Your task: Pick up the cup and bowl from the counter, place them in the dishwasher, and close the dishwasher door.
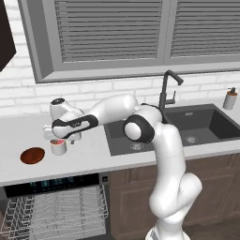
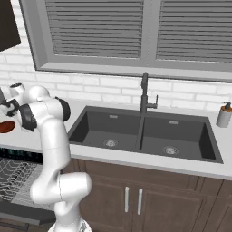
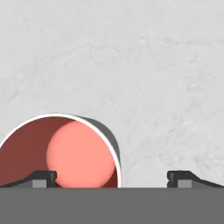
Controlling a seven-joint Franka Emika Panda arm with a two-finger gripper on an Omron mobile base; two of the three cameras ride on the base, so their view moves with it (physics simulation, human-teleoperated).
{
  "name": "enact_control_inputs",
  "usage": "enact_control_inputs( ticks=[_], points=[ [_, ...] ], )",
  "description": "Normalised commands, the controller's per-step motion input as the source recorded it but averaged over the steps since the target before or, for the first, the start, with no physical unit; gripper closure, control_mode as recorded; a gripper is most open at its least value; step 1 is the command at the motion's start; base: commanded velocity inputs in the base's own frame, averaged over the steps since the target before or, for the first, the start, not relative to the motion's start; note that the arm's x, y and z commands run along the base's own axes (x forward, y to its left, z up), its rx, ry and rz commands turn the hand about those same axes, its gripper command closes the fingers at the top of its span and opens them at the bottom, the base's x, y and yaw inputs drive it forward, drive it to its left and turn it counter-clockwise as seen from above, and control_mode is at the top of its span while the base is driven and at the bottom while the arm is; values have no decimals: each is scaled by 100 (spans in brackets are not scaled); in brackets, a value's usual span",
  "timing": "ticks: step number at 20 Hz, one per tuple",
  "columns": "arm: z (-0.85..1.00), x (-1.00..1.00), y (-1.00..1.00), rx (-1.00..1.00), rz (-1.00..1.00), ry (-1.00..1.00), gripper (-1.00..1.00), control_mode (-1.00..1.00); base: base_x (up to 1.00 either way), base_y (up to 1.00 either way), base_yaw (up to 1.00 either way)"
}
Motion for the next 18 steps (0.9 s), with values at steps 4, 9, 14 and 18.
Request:
enact_control_inputs(
  ticks=[4,9,14,18],
  points=[
    [-26,0,-1,0,0,0,-100,-100,0,0,0],
    [-21,0,0,0,0,6,-100,-100,0,0,0],
    [0,0,0,0,0,1,-100,-100,0,0,0],
    [0,0,0,0,0,0,100,-100,0,0,0]
  ],
)
